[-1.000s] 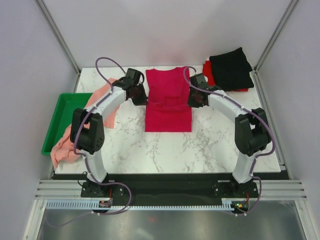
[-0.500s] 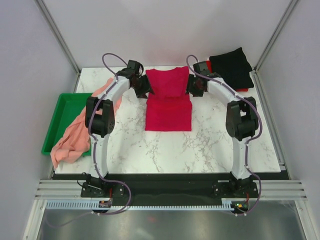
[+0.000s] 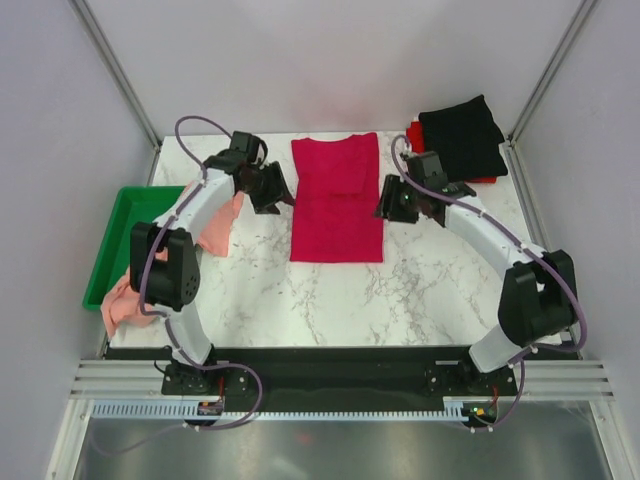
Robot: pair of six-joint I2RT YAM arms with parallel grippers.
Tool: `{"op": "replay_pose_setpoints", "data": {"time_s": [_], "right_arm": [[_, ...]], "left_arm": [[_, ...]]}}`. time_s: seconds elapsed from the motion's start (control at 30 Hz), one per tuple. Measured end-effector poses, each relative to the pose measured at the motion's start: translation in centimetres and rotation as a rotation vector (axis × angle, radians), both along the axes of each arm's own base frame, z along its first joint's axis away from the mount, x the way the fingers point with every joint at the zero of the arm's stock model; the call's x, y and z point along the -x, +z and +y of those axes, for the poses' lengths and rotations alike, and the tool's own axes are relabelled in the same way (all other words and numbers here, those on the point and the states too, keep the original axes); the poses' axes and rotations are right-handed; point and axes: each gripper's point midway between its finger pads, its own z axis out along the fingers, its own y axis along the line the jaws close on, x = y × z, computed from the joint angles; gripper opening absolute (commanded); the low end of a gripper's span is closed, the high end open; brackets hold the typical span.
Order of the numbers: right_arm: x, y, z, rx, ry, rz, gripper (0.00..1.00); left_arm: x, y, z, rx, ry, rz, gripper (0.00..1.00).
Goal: Fold and stack the t-shirts
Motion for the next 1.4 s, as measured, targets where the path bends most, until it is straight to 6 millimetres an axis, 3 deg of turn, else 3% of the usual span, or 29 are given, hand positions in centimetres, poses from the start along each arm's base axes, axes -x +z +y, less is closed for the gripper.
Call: {"op": "replay_pose_setpoints", "data": {"time_s": [0.17,0.23,0.3,0.4,0.63,0.87,1.0,1.23,1.27,1.3,1.4], "right_arm": [[7.2,-7.9,-1.5,-0.021,-0.007,0.221,0.55],[9.2,-10.3,-2.0,-0.027,-0.017,0.289,0.55],[10.2,-11.3,-1.9,-0.037,-0.016,0.320,0.55],[9.6,-11.4,-1.4,-0.063,-0.009,0.301,0.54],[8.0,-13.4,-0.3,-0.103,-0.006,0.292,0.50],[6.7,-13.6,0.4,-0.134,0.000,0.254,0.34],[6.4,-13.8,0.4,-0.140,-0.001,0.249,0.33],[6.3,-14.1,0.3,-0.143,0.001,0.255,0.13],[6.3,-14.2,0.3,-0.144,0.000,0.255,0.05],[6.3,-14.2,0.3,-0.145,0.003,0.255,0.00],[6.3,-14.2,0.3,-0.146,0.005,0.256,0.00]], "left_arm": [[7.8,-4.4,0.3,0.003,-0.043,0.106,0.57],[9.7,-6.3,0.8,-0.001,-0.042,0.145,0.57],[10.9,-7.6,1.1,0.002,-0.043,0.171,0.57],[11.7,-8.7,1.2,0.011,-0.041,0.185,0.56],[11.3,-9.4,0.6,0.050,-0.034,0.153,0.55],[10.7,-9.1,-0.3,0.081,-0.043,0.115,0.55],[10.6,-9.4,-1.1,0.094,-0.060,0.111,0.52],[11.6,-12.0,-2.1,0.081,-0.076,0.177,0.27],[11.7,-12.2,-2.2,0.086,-0.075,0.187,0.09],[11.7,-12.3,-2.3,0.088,-0.070,0.191,0.02],[11.6,-12.4,-2.5,0.092,-0.066,0.192,0.02]]}}
